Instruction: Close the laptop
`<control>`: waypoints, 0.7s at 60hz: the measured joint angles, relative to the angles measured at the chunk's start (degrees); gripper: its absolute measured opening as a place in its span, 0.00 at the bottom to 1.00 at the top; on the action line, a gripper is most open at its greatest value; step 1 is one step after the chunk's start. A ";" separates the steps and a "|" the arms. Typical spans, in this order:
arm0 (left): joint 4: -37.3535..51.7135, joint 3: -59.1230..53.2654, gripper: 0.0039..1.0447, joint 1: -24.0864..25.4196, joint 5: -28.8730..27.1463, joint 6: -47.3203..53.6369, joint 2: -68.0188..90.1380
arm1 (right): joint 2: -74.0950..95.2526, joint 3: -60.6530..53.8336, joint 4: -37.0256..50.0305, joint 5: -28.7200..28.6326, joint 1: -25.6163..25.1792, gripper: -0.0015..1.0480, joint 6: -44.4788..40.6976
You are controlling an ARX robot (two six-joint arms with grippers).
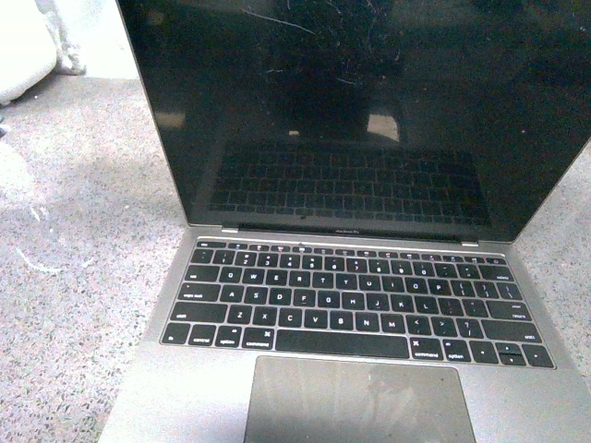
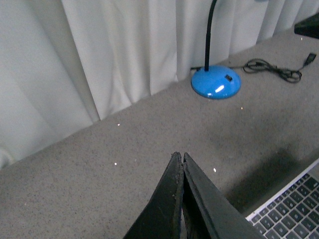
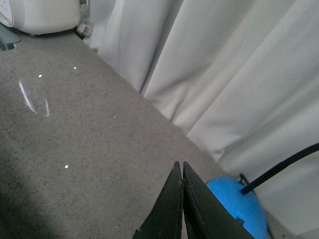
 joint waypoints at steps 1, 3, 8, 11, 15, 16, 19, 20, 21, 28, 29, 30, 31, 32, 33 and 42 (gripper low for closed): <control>-0.55 0.17 0.04 -0.15 0.37 0.74 0.42 | 0.48 0.15 -0.33 -0.13 -0.07 0.01 0.50; -1.40 0.44 0.04 -0.39 1.16 1.70 1.25 | 1.25 0.39 -0.74 -0.35 -0.13 0.01 1.20; -1.86 0.63 0.04 -0.61 1.62 3.41 2.84 | 2.60 0.85 -1.70 -1.46 -0.11 0.01 2.43; -2.08 0.94 0.04 -0.57 2.56 4.52 3.93 | 3.30 1.16 -2.45 -2.45 0.04 0.01 2.99; -2.80 1.49 0.04 -0.44 3.85 5.42 5.22 | 4.13 1.22 -2.38 -3.89 0.17 0.01 4.61; -2.99 1.60 0.04 -0.35 4.15 5.73 5.66 | 4.26 1.27 -2.38 -4.13 0.20 0.01 4.94; -3.13 1.73 0.04 -0.09 4.48 6.36 6.91 | 5.35 1.75 -2.29 -5.33 0.33 0.01 6.91; -2.93 1.73 0.04 0.02 4.50 6.34 7.37 | 5.70 1.90 -2.16 -5.62 0.33 0.01 7.56; -2.84 1.73 0.04 0.09 4.55 6.32 7.82 | 6.05 2.01 -1.88 -5.86 0.31 0.01 8.20; -1.84 1.70 0.04 0.39 4.92 6.29 10.05 | 7.52 2.16 -0.98 -6.86 0.28 0.01 10.75; -1.70 1.68 0.04 0.42 4.96 6.21 10.27 | 7.82 2.16 -0.72 -7.04 0.26 0.01 11.34; -1.55 1.68 0.04 0.42 5.07 6.12 10.47 | 8.00 2.16 -0.59 -7.15 0.26 0.01 11.45; -1.07 1.68 0.04 0.42 5.11 5.88 10.75 | 8.28 2.16 -0.31 -7.28 0.24 0.01 11.91; -0.85 1.68 0.04 0.44 5.09 5.86 10.88 | 8.39 2.16 -0.17 -7.34 0.24 0.01 12.20; -0.46 1.68 0.04 0.44 5.11 5.57 11.15 | 8.68 2.12 0.24 -7.48 0.24 0.01 12.63; 0.92 1.62 0.04 0.28 5.60 4.37 12.37 | 9.79 1.44 1.95 -8.00 0.09 0.01 14.49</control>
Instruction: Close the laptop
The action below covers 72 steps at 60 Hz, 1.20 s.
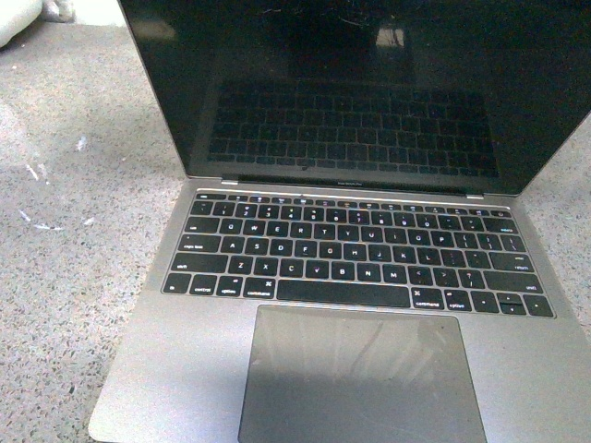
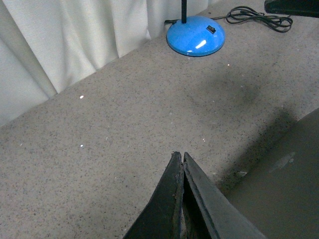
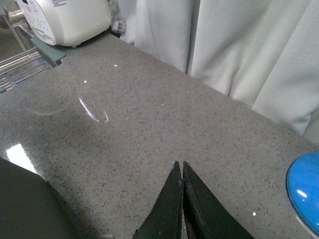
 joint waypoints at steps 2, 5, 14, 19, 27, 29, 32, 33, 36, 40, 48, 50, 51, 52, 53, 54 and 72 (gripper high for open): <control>0.50 -0.13 0.04 -0.13 0.02 -0.35 0.28 | 0.22 -0.24 0.26 -0.31 -0.02 0.01 0.55; 0.57 -0.24 0.04 -0.28 0.00 -0.42 0.68 | 0.33 -0.50 0.55 -0.35 -0.04 0.01 1.03; 0.13 -1.99 0.04 -0.44 1.03 -0.81 1.95 | 0.44 -1.66 3.13 -0.87 -0.07 0.01 3.76; -0.22 -3.19 0.04 -0.46 0.85 -0.63 1.25 | 0.28 -3.80 5.33 -0.66 -0.02 0.01 5.55; -1.62 -8.22 0.04 -0.11 1.40 1.16 -1.29 | -1.29 -10.91 12.17 0.55 0.90 0.01 11.52; -1.66 -9.73 0.04 0.11 1.44 1.55 -1.66 | -1.73 -12.72 14.25 1.20 1.27 0.01 13.31; -1.66 -11.87 0.04 0.39 1.73 1.92 -2.32 | -2.38 -15.21 17.22 1.95 1.77 0.01 15.91; -1.64 -13.00 0.04 0.50 1.68 2.03 -2.67 | -2.67 -16.50 18.75 2.29 2.01 0.01 17.35; -1.44 -15.34 0.04 0.76 1.73 2.12 -3.58 | -3.23 -19.08 21.88 3.19 2.54 0.01 20.17; -0.85 -19.98 0.04 1.11 1.95 2.25 -6.16 | -3.98 -23.69 27.41 4.76 3.10 0.01 26.05; -0.81 -25.42 0.04 1.46 2.60 2.38 -10.27 | -4.11 -32.06 39.47 8.35 3.78 0.01 38.60; -0.81 -26.77 0.04 1.49 2.51 2.45 -11.28 | -4.09 -34.29 42.58 9.90 3.78 0.01 41.44; -0.81 -27.21 0.04 1.51 2.58 2.45 -11.58 | -4.07 -34.99 43.56 10.51 3.82 0.01 42.60; -0.81 -28.09 0.04 1.55 2.67 2.45 -12.20 | -4.02 -35.69 44.57 11.15 3.85 0.01 43.74; -0.83 -28.55 0.04 1.57 2.62 2.45 -12.50 | -3.93 -37.13 46.42 12.52 3.91 0.01 46.51; -0.92 -29.46 0.04 1.57 2.51 2.49 -13.09 | -3.87 -37.86 47.32 13.25 3.93 0.01 47.60; -1.60 -42.97 0.04 -1.27 1.81 1.38 -21.99 | -0.02 -57.24 59.65 24.90 6.40 0.01 69.90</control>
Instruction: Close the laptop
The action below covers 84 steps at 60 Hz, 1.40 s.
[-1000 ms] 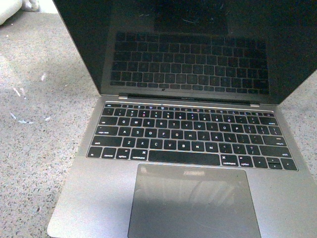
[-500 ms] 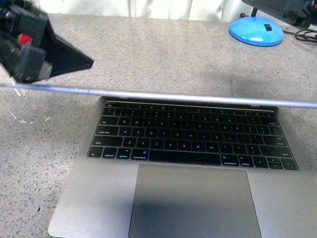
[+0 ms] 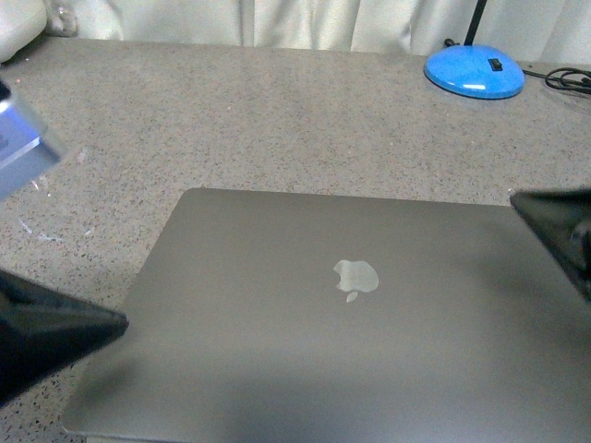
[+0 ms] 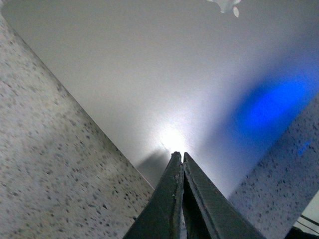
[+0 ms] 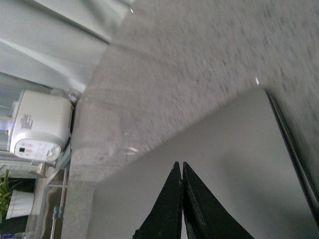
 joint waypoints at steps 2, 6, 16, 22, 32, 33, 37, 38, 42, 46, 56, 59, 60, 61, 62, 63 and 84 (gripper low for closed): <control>0.35 -1.05 0.04 -0.24 0.04 -0.72 -0.46 | 0.81 -1.11 0.46 0.28 0.44 0.01 0.57; 1.27 -2.67 0.04 -0.52 0.04 -1.81 -1.09 | 1.84 -2.45 2.27 0.87 1.27 0.01 0.20; 4.04 -4.00 0.04 -0.26 0.66 -5.99 -2.69 | -0.66 -2.60 -1.55 2.14 2.16 0.01 -2.08; 6.08 -3.61 0.04 0.17 0.50 -10.38 -5.99 | -8.57 -2.32 -10.91 3.41 2.23 0.01 -5.18; 6.73 -1.99 0.04 1.97 2.67 -19.93 -17.29 | -31.12 -0.70 -28.30 5.14 1.92 0.01 -15.37; 6.29 -1.88 0.04 2.38 2.95 -20.98 -19.45 | -32.96 -0.66 -29.55 5.29 1.92 0.01 -16.24; 3.21 -1.95 0.04 4.63 5.64 -26.14 -28.35 | -49.46 -1.05 -40.85 7.74 2.19 0.01 -24.04; 2.38 -2.05 0.04 5.31 5.99 -27.10 -30.58 | -53.99 -1.38 -43.91 8.87 2.54 0.01 -26.34; -1.33 -2.99 0.04 8.11 7.63 -29.90 -38.75 | -64.24 -2.67 -50.66 12.07 3.82 0.01 -31.98; -4.70 -4.42 0.04 11.19 8.96 -32.76 -45.70 | -77.75 -4.94 -59.84 17.55 6.05 0.01 -38.40; -6.40 -8.24 0.04 18.69 9.70 -41.07 -56.70 | -96.85 -9.07 -67.60 21.05 3.67 0.01 -47.36; -6.95 -9.57 0.04 19.02 8.17 -42.93 -57.53 | -98.44 -9.60 -68.81 20.83 1.62 0.01 -48.33; -7.28 -10.16 0.04 19.02 7.65 -43.41 -57.75 | -98.68 -9.77 -69.00 20.65 1.20 0.01 -48.37; -7.34 -10.47 0.04 18.99 7.41 -43.47 -57.88 | -99.12 -10.14 -69.26 20.37 0.46 0.01 -48.48; -7.43 -11.13 0.04 18.82 6.80 -43.67 -58.12 | -99.60 -10.58 -69.31 20.00 -0.33 0.01 -48.59; -7.39 -11.76 0.04 18.47 5.95 -43.67 -58.34 | -99.82 -10.78 -69.31 19.78 -0.72 0.01 -48.59; 0.33 -17.75 0.04 13.25 -25.92 -25.66 -65.40 | -102.22 -12.39 -70.42 13.88 -11.23 0.01 -56.48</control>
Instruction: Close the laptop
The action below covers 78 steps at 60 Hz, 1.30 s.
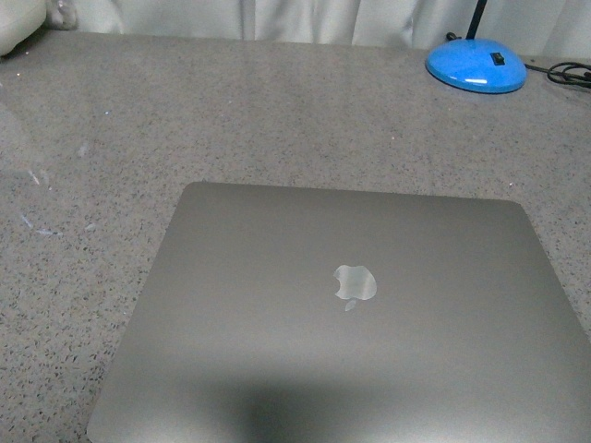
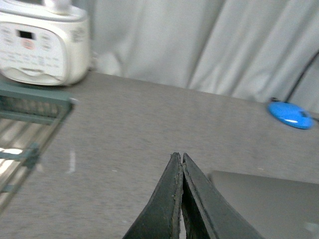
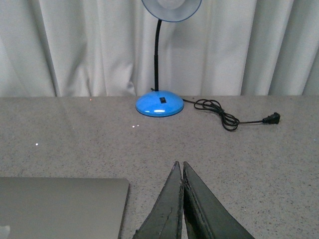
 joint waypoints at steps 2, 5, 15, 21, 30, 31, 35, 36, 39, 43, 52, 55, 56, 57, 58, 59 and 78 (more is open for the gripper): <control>0.02 -0.33 0.04 -0.02 0.02 0.92 -0.15 | 0.00 0.00 0.00 0.02 -0.02 0.01 -0.20; 0.02 -0.81 0.04 -0.11 0.02 1.88 -0.33 | 0.00 0.00 0.00 0.02 -0.04 0.01 -0.31; 0.04 -1.51 0.04 -0.11 0.00 2.95 -1.07 | 0.00 0.00 0.00 0.04 -0.04 0.01 -0.57; 0.44 -2.69 0.04 -0.11 -0.04 3.37 -2.38 | 0.00 0.00 0.00 0.04 -0.04 0.01 -0.63; 0.46 -3.32 0.11 -0.13 -0.13 3.54 -3.48 | 0.00 0.00 0.00 0.02 -0.04 0.07 -0.74; 0.46 -3.32 0.14 -0.13 -0.13 3.54 -3.48 | 0.00 0.00 0.00 0.02 -0.04 0.11 -0.74; 0.46 -3.32 0.28 -0.13 -0.11 3.56 -3.50 | 0.00 0.00 0.00 0.04 -0.04 0.22 -0.74; 0.46 -3.32 0.30 -0.13 -0.11 3.56 -3.50 | 0.00 0.00 0.00 0.02 -0.04 0.26 -0.74; 0.46 -3.32 0.38 -0.13 -0.13 3.56 -3.50 | 0.00 0.00 0.00 0.04 -0.04 0.33 -0.74; 0.46 -3.32 0.49 -0.13 -0.11 3.56 -3.52 | 0.00 0.00 0.00 0.02 -0.04 0.43 -0.74; 0.46 -3.32 0.71 -0.13 -0.13 3.56 -3.52 | 0.00 0.00 0.00 0.02 -0.04 0.66 -0.74; 0.46 -3.32 0.80 -0.13 -0.11 3.56 -3.52 | 0.00 0.00 0.00 0.04 -0.04 0.75 -0.74; 0.46 -3.32 0.81 -0.13 -0.11 3.56 -3.52 | 0.00 0.00 0.00 0.02 -0.04 0.76 -0.74; 0.46 -3.32 0.85 -0.13 -0.11 3.56 -3.52 | 0.00 0.00 0.00 0.04 -0.04 0.80 -0.74; 0.46 -3.32 0.87 -0.13 -0.11 3.56 -3.52 | 0.00 0.00 0.00 0.04 -0.04 0.82 -0.74; 0.46 -3.32 0.90 -0.13 -0.11 3.56 -3.52 | 0.00 0.00 0.00 0.02 -0.04 0.85 -0.74; 0.46 -3.32 0.94 -0.13 -0.11 3.72 -3.52 | 0.00 0.00 0.00 0.04 -0.04 0.91 -0.72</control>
